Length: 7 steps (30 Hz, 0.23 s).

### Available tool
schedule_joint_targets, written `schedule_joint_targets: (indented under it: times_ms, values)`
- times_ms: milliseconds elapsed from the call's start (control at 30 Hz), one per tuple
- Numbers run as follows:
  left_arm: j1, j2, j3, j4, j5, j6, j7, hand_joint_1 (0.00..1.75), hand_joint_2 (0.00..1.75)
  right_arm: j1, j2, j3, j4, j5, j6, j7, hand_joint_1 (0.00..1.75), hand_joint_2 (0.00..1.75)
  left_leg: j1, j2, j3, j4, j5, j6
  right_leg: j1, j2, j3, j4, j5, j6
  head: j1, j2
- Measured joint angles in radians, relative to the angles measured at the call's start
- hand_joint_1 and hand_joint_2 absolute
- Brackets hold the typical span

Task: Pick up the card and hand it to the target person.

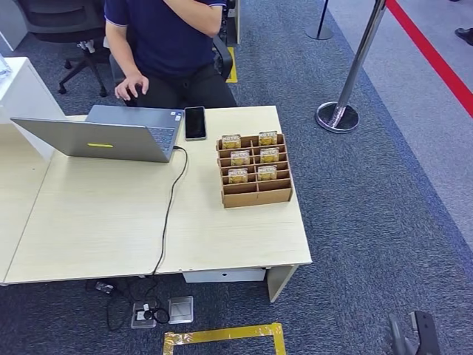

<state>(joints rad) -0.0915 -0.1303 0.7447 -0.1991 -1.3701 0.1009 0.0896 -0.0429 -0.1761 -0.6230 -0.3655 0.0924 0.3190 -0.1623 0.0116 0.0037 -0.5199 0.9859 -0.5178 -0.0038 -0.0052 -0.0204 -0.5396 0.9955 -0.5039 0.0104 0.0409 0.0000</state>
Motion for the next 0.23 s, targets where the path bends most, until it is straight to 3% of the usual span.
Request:
schedule_joint_targets:
  times_ms: [33,167,233]
  values:
    - [0.0,0.0,0.0,0.0,0.0,-0.008,0.0,0.0,1.75,0.001,0.004,-0.001,0.023,0.01,-0.013,0.023,0.0,1.75,0.0,0.0,0.0,0.0,0.0,0.0,0.0,0.0,0.0,0.0,0.0,0.0,0.0,0.0]
    - [0.005,0.005,-0.02,0.0,0.039,-0.029,0.006,0.0,1.75,0.011,0.028,0.021,0.082,0.065,-0.117,0.13,0.0,1.75,0.0,0.0,0.0,0.0,0.0,0.0,0.0,0.0,0.0,0.0,0.0,0.0,0.001,0.0]
    - [0.01,0.009,-0.037,-0.001,0.076,-0.032,0.006,0.0,1.75,0.018,0.037,0.039,0.093,0.069,-0.138,0.145,0.0,1.75,0.0,0.001,0.0,0.0,0.0,0.0,0.0,0.001,0.0,0.0,0.0,0.0,0.001,0.0]
